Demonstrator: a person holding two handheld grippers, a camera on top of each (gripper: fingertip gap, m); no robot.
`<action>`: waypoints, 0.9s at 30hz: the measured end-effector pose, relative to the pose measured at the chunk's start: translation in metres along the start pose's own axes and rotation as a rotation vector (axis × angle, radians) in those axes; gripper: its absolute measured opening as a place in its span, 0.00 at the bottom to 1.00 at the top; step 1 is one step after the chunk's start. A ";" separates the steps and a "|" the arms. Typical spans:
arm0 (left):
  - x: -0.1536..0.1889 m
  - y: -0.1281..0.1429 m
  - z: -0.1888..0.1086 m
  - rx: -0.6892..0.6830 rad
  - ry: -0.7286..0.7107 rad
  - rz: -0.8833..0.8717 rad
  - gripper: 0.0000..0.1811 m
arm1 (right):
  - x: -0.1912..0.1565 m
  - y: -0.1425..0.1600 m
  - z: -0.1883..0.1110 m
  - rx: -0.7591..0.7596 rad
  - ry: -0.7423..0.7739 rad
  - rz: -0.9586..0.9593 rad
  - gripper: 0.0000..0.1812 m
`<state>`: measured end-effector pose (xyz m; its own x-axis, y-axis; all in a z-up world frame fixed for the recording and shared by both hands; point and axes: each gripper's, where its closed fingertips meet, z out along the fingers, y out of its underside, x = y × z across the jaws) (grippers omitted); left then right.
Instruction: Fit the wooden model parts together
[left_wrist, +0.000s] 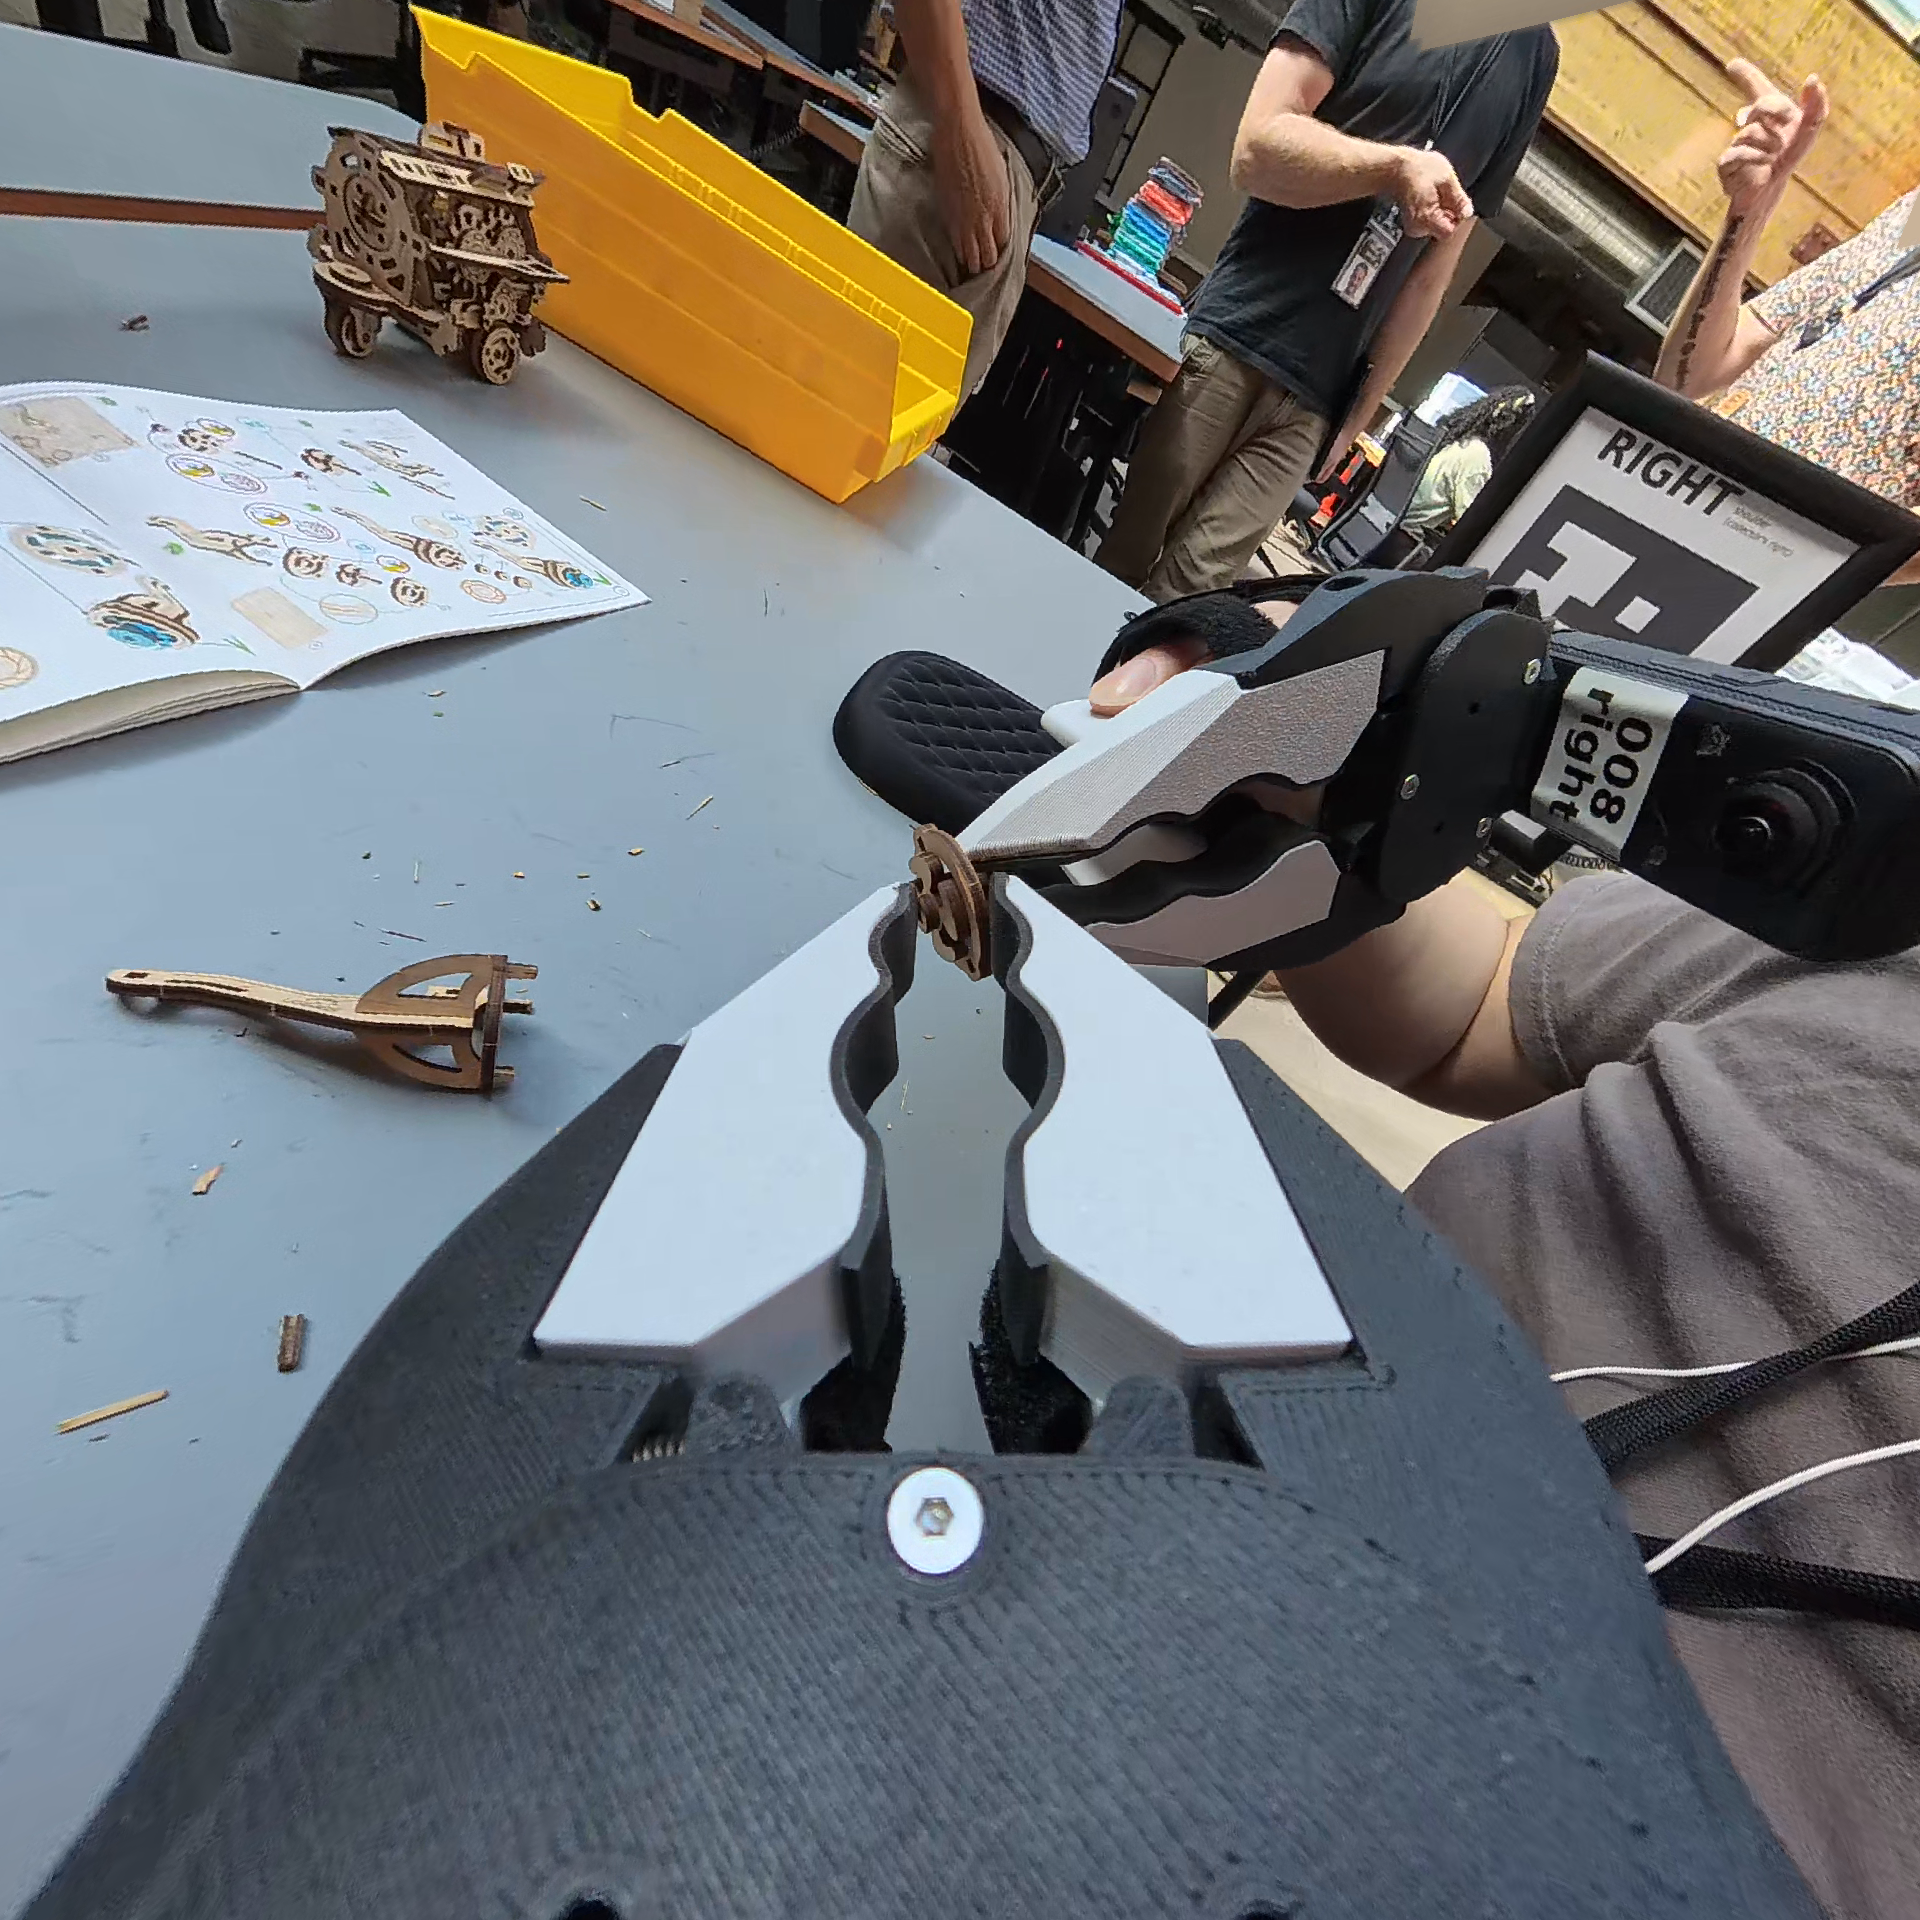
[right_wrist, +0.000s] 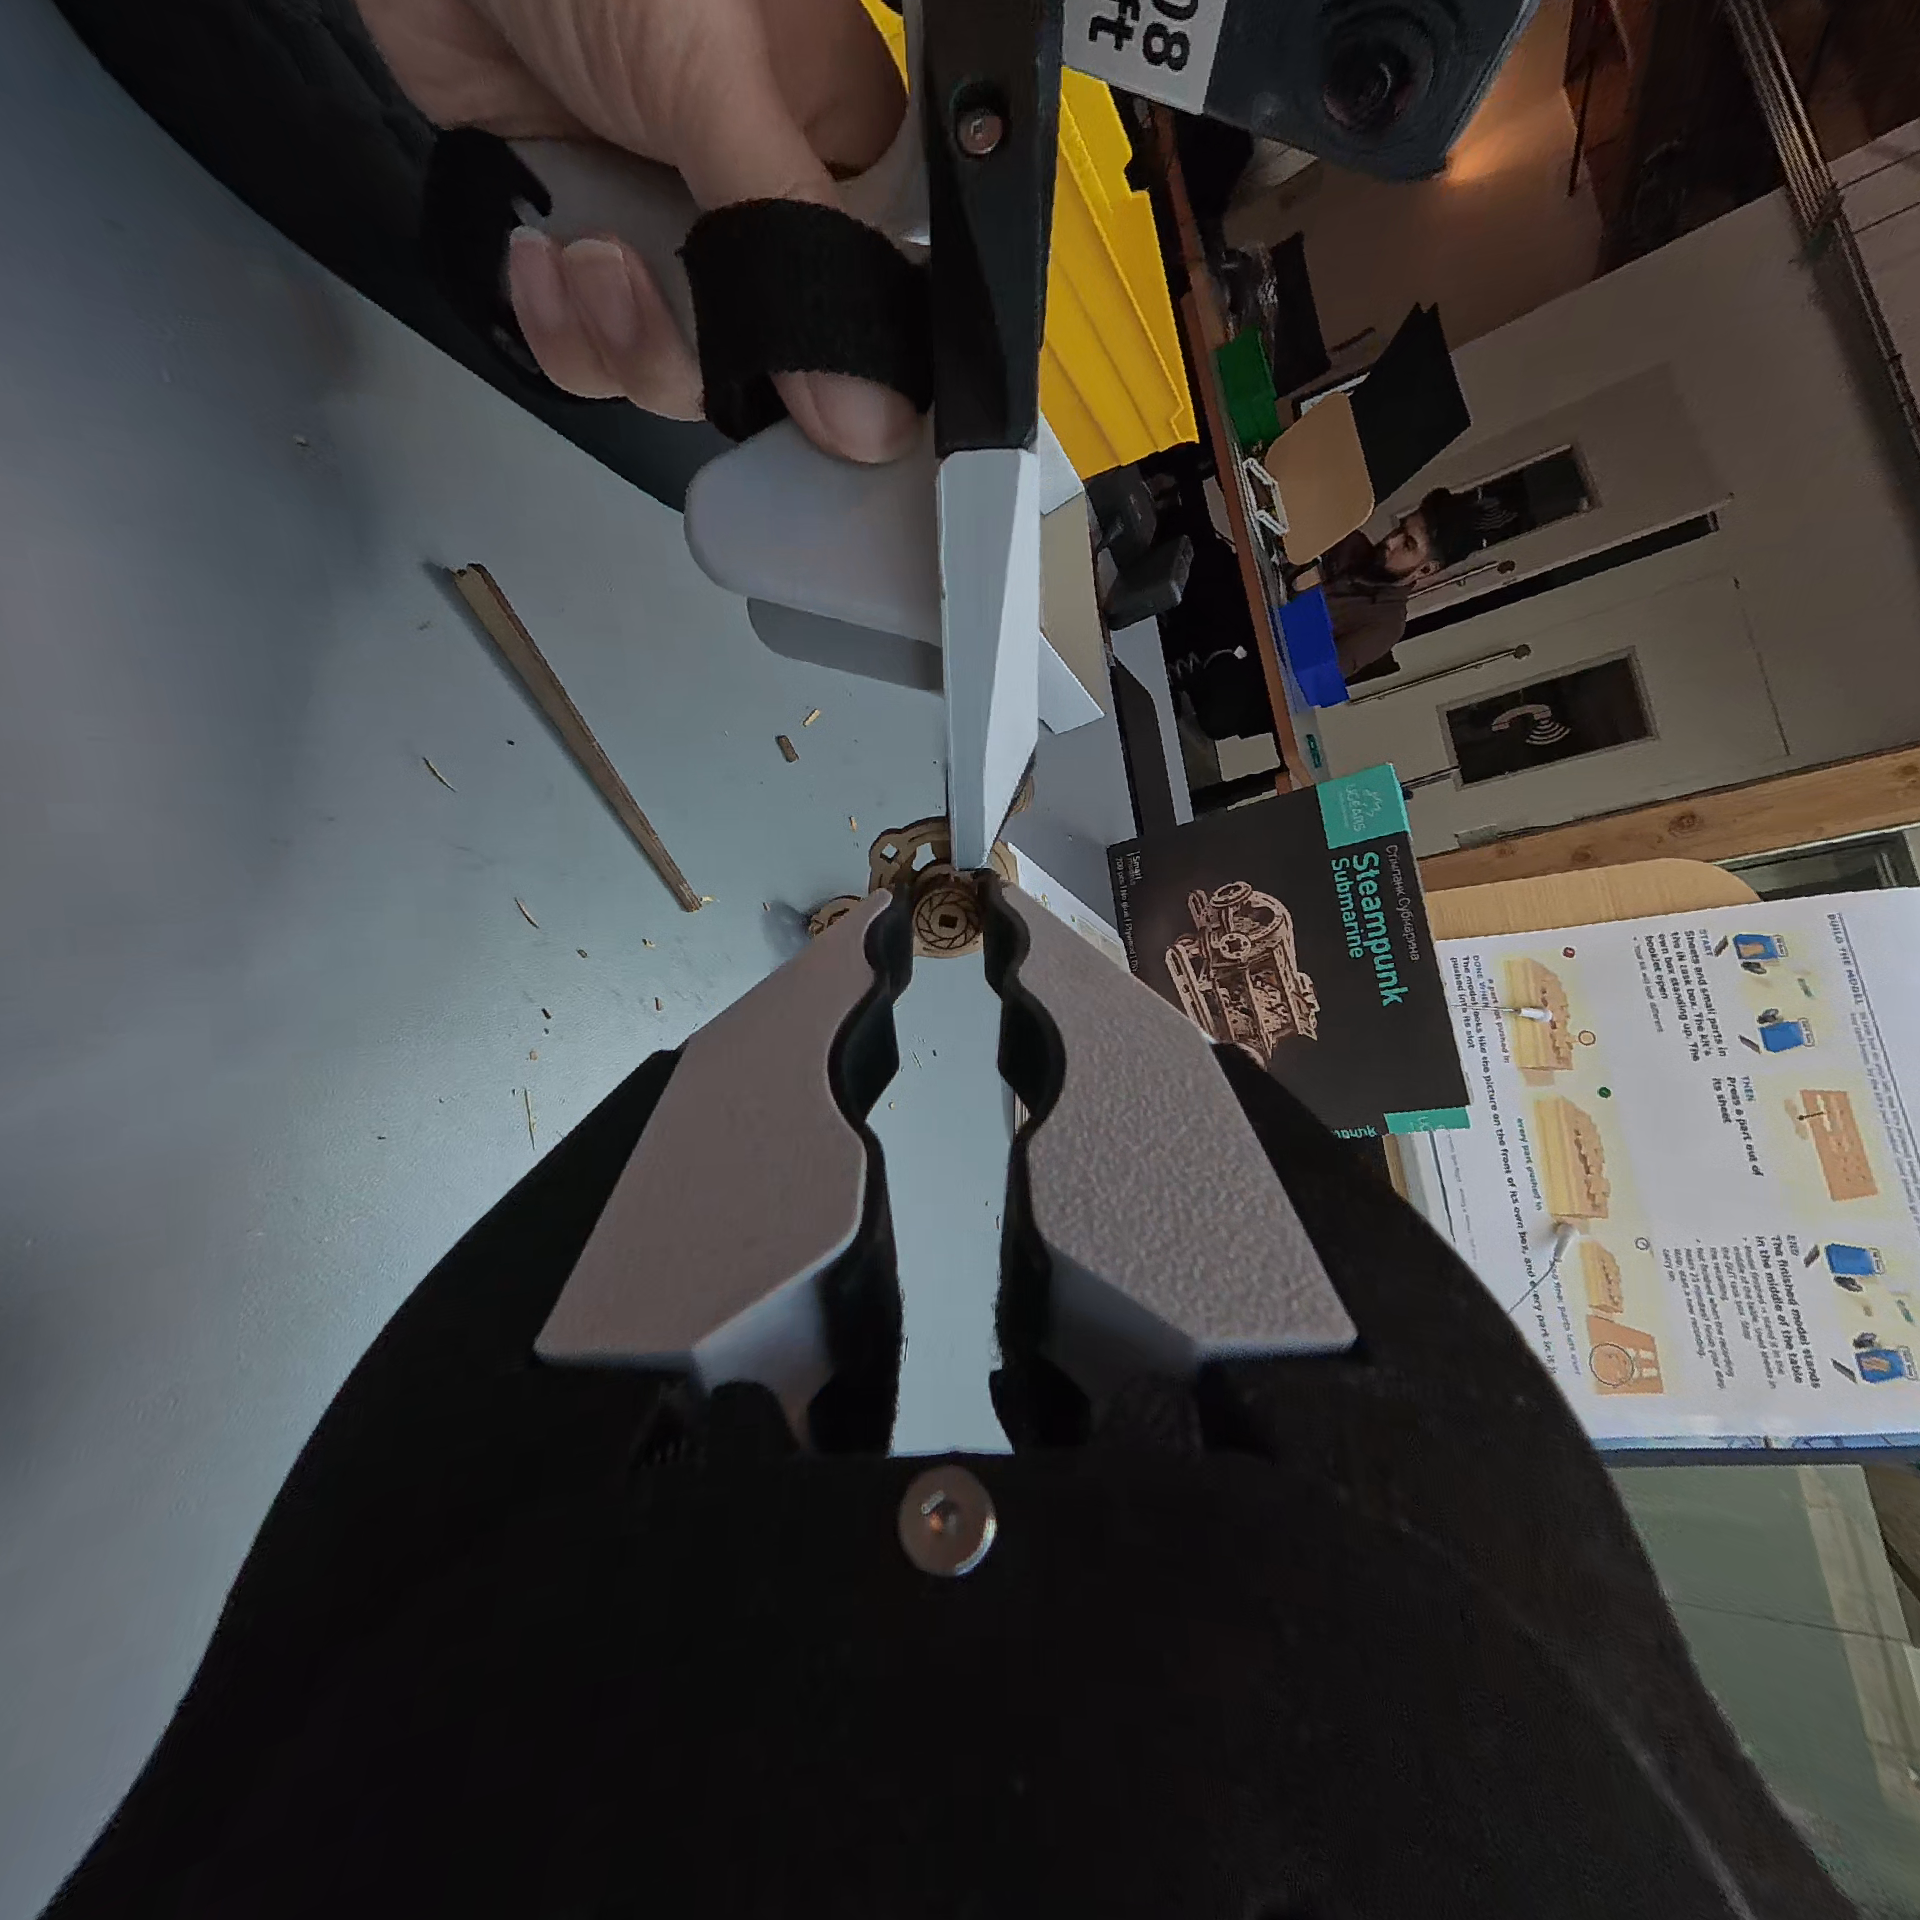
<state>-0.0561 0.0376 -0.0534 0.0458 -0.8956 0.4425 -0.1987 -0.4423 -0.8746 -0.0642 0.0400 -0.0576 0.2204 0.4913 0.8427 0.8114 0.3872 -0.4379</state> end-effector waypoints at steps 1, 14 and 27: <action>-0.001 0.000 0.000 0.004 -0.007 -0.006 0.06 | 0.000 0.000 0.000 0.000 -0.001 0.004 0.06; -0.010 -0.003 0.002 0.077 -0.072 -0.088 0.02 | 0.004 0.006 0.004 -0.004 -0.010 0.083 0.06; -0.014 -0.026 -0.006 0.260 -0.147 -0.022 0.02 | 0.027 -0.002 -0.007 0.102 0.058 0.338 0.10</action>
<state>-0.0578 0.0615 -0.0360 0.1928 -0.8744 0.4452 0.0603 -0.4422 -0.8949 -0.0563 0.0471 -0.0316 0.4999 0.5606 0.6601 0.6297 0.2881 -0.7215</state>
